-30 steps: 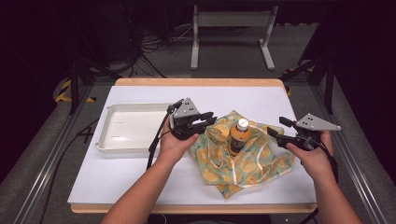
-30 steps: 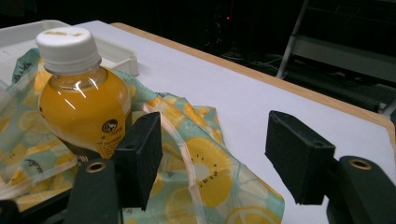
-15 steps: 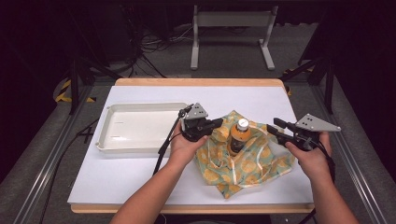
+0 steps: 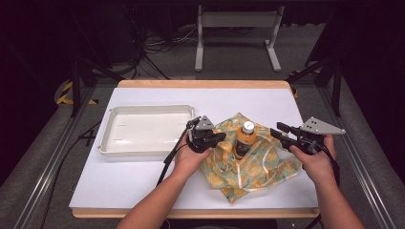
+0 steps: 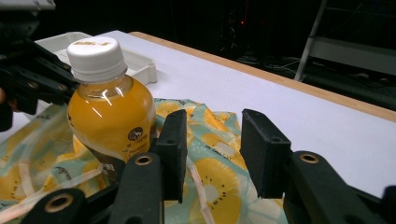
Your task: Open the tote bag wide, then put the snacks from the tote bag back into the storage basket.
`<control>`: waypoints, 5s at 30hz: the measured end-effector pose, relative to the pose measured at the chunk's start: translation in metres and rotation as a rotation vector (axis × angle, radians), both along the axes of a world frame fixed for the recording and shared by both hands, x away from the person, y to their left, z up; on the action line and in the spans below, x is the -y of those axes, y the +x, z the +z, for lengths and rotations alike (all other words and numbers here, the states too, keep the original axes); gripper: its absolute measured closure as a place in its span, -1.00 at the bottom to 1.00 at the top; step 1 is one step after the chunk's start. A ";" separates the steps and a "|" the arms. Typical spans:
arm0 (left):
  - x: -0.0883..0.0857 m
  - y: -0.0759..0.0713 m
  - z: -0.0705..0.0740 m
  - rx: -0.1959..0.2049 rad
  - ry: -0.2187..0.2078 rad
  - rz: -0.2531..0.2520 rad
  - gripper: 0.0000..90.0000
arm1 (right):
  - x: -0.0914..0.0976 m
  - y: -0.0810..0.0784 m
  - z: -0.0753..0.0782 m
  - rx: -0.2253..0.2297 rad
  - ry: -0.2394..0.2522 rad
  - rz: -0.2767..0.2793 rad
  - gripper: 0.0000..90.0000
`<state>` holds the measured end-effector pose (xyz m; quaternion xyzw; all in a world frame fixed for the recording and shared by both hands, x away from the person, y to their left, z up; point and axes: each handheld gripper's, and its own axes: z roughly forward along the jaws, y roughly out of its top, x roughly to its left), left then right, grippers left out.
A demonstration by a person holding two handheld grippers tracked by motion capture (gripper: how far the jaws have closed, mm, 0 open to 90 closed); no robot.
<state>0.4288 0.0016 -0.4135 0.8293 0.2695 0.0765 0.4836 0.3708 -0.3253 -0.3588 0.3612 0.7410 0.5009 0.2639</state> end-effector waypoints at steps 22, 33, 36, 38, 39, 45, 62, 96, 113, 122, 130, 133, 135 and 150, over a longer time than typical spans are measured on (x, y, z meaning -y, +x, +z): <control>0.006 -0.001 -0.020 -0.030 0.104 0.017 0.97 | -0.020 0.023 -0.022 -0.026 0.009 0.005 0.55; 0.007 -0.001 -0.027 -0.045 0.155 0.030 0.99 | -0.022 0.032 -0.054 -0.098 -0.026 -0.027 0.45; 0.005 -0.002 -0.029 -0.057 0.156 0.033 0.99 | -0.023 0.035 -0.061 -0.144 -0.039 -0.020 0.23; 0.004 -0.002 -0.030 -0.063 0.147 0.037 0.99 | -0.025 0.036 -0.065 -0.147 -0.050 -0.020 0.13; 0.004 -0.002 -0.030 -0.067 0.152 0.036 0.99 | -0.026 0.036 -0.067 -0.149 -0.055 -0.021 0.08; 0.003 -0.002 -0.032 -0.079 0.158 0.046 0.98 | -0.027 0.036 -0.075 -0.162 -0.071 -0.027 -0.06; 0.003 -0.003 -0.034 -0.086 0.182 0.068 0.85 | -0.026 0.038 -0.086 -0.271 -0.164 -0.030 -0.21; -0.029 -0.015 0.044 0.019 -0.062 -0.059 -0.03 | -0.018 0.034 -0.072 -0.230 -0.068 -0.031 -0.32; -0.016 -0.016 0.063 0.029 -0.205 -0.239 -0.32 | -0.010 0.026 -0.060 -0.181 -0.018 -0.015 -0.32; -0.002 -0.009 0.065 0.026 -0.263 -0.282 -0.34 | -0.006 0.021 -0.054 -0.151 0.004 -0.003 -0.32; 0.008 -0.003 0.063 0.020 -0.273 -0.275 -0.32 | 0.002 0.018 -0.050 -0.140 0.036 0.005 -0.33; 0.015 -0.001 0.062 0.012 -0.281 -0.289 -0.31 | 0.005 0.017 -0.049 -0.138 0.044 0.000 -0.33; 0.017 0.000 0.061 0.010 -0.280 -0.286 -0.31 | 0.006 0.016 -0.049 -0.136 0.046 -0.002 -0.33; 0.034 0.012 0.051 0.019 -0.306 -0.268 -0.31 | 0.015 0.016 -0.048 -0.135 0.052 -0.011 -0.33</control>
